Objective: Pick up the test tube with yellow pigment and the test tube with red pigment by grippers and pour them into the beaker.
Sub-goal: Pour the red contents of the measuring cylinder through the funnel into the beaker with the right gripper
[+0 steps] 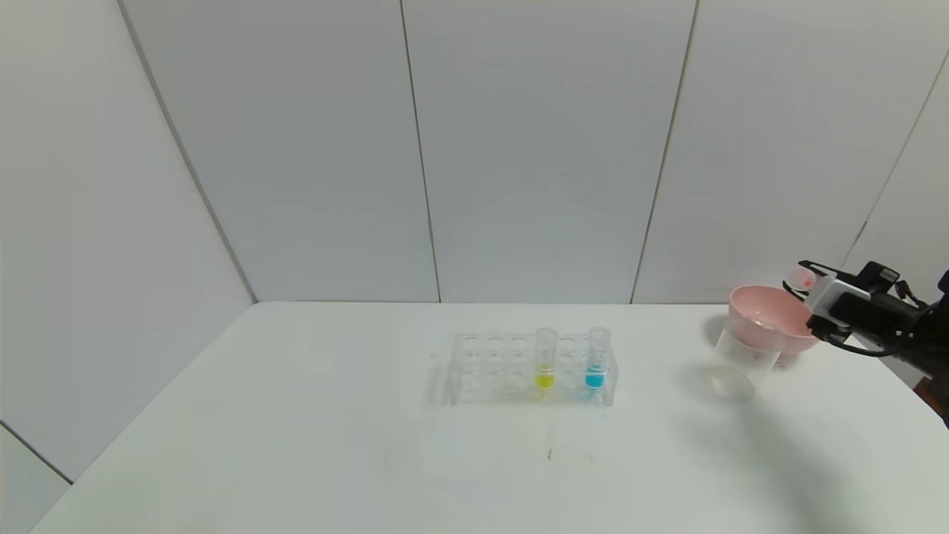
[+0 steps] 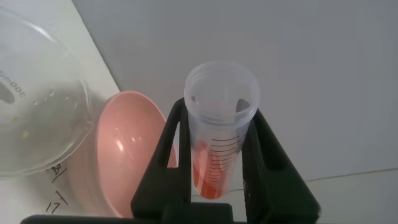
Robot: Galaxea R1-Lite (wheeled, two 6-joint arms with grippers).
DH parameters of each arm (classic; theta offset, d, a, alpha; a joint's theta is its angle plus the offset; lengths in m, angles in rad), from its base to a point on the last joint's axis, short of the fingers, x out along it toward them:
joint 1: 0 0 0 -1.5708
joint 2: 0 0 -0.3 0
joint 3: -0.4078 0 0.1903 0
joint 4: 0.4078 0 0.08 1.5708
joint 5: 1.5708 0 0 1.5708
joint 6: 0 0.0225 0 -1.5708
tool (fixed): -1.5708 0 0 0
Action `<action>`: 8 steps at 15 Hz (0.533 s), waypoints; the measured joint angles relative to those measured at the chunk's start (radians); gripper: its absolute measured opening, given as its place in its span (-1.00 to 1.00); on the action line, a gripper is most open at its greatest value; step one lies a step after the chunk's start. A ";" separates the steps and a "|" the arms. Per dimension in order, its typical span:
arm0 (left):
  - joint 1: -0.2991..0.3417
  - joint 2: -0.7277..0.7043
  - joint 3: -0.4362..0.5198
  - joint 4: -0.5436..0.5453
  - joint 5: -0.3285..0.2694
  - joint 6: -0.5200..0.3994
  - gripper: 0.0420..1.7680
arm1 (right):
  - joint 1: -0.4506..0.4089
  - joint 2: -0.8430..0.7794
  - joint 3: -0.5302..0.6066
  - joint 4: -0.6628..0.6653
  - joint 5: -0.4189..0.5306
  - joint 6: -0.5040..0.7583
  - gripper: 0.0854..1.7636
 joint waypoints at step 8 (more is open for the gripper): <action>0.000 0.000 0.000 0.000 0.000 0.000 1.00 | 0.003 0.006 0.018 0.036 -0.019 -0.026 -0.48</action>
